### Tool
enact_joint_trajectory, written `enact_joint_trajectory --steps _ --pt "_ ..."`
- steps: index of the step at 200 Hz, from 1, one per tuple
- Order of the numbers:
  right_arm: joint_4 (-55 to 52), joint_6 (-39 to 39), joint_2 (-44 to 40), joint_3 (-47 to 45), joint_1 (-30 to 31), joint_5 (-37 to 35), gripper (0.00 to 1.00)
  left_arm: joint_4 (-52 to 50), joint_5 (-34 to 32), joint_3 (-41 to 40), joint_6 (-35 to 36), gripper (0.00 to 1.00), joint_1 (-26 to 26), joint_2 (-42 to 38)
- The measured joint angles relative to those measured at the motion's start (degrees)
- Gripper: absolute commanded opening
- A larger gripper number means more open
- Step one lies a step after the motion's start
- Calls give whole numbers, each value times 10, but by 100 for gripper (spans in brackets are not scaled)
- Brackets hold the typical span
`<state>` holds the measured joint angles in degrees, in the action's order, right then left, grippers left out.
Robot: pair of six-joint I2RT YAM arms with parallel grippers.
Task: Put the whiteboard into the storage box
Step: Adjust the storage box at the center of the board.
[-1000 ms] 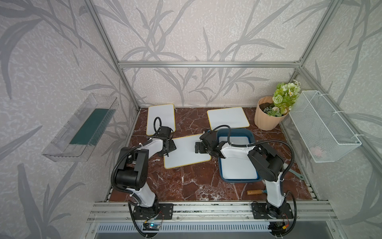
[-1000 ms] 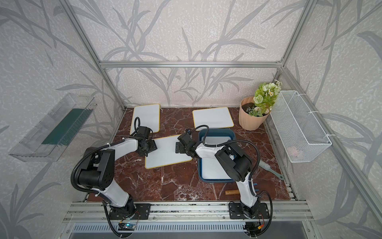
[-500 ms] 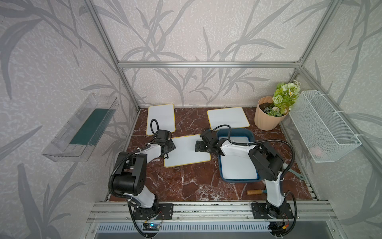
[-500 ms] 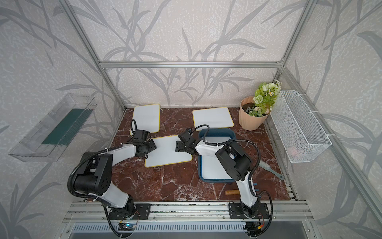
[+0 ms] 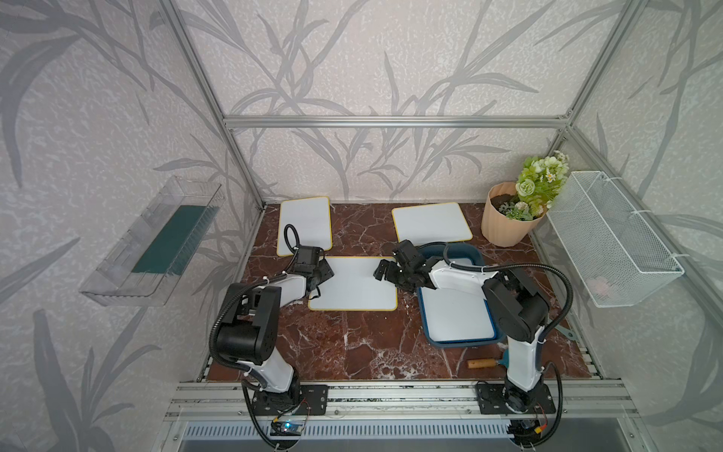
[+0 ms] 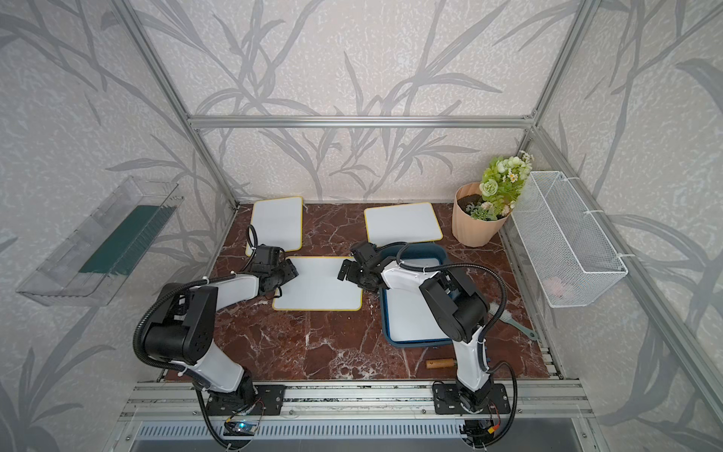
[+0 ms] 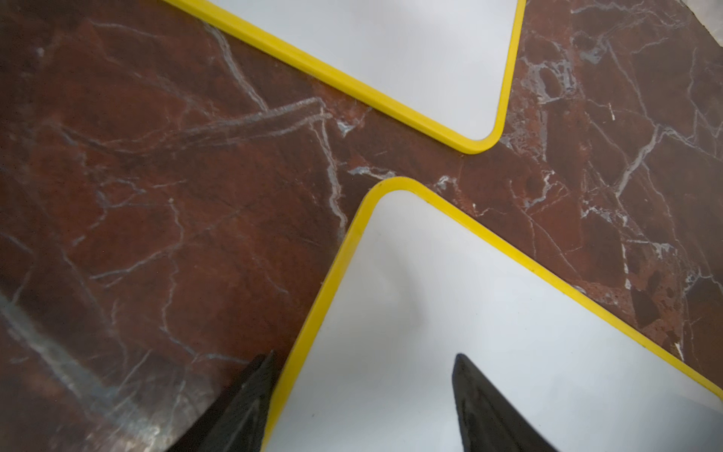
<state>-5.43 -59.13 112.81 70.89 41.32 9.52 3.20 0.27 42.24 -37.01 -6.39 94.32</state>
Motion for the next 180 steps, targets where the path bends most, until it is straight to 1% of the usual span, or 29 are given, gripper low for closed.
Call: enact_joint_trajectory --steps 64,100,122,180 --pt "75 -26 -23 -56 -3 5 100 3 3 -2 2 72 0 0" --pt "103 -23 -30 -74 1 -8 100 12 3 -7 -1 72 0 -2" --pt "90 -3 -30 -70 14 -41 100 26 7 -13 -5 71 1 -2" --pt "15 60 8 -11 68 -176 100 68 11 -38 -29 68 2 -9"
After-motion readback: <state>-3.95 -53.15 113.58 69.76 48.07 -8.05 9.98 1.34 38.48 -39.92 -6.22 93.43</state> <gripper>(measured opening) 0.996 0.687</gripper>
